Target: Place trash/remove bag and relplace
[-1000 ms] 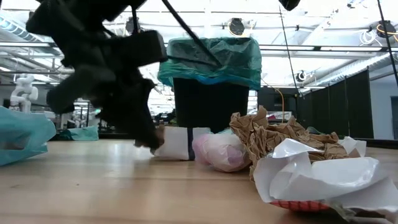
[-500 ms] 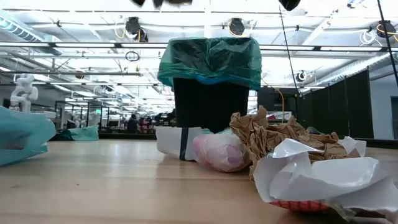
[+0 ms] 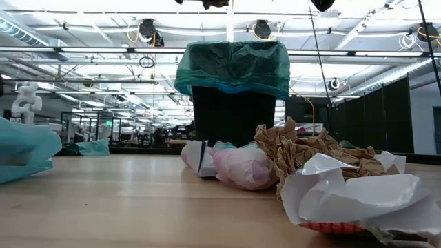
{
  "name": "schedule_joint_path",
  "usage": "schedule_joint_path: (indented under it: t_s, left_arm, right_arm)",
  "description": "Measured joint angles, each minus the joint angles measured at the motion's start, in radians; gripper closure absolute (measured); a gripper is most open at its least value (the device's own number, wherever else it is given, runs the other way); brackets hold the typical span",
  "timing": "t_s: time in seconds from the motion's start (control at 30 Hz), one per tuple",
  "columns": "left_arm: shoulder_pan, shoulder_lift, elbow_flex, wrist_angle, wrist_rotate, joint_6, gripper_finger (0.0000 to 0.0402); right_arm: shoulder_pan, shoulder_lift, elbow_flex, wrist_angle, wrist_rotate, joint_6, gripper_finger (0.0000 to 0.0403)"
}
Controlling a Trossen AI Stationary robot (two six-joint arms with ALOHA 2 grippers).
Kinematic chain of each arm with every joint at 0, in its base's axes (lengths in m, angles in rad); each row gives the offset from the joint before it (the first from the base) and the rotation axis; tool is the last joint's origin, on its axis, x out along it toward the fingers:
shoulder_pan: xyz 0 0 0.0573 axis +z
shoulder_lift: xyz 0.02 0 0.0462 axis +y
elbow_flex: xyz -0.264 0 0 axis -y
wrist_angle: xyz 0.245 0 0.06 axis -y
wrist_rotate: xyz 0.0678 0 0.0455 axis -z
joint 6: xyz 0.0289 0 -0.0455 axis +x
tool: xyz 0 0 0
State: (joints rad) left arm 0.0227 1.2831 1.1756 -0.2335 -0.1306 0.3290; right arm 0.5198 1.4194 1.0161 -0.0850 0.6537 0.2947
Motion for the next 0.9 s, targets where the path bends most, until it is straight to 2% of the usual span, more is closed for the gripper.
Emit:
schedule_joint_path:
  t_s: [0.17,0.33,0.6,0.9]
  left_arm:
    - [0.136,0.048,0.024,-0.001,0.123,-0.006,0.0394]
    - [0.191,0.070,0.025,0.003,0.191,-0.009,0.0343]
    - [0.192,0.071,0.025,0.006,0.202,-0.032,0.0256]
    - [0.192,0.070,0.025,0.007,0.180,-0.034,0.0240]
  right_arm:
    - [0.000,0.020,0.000,-0.002,-0.001,0.008,0.0271]
    - [0.000,0.024,0.000,-0.002,-0.001,0.008,0.0271]
    - [0.000,0.024,0.000,-0.002,-0.001,0.008,0.0271]
    - [0.000,0.024,0.000,-0.002,-0.001,0.008,0.0271]
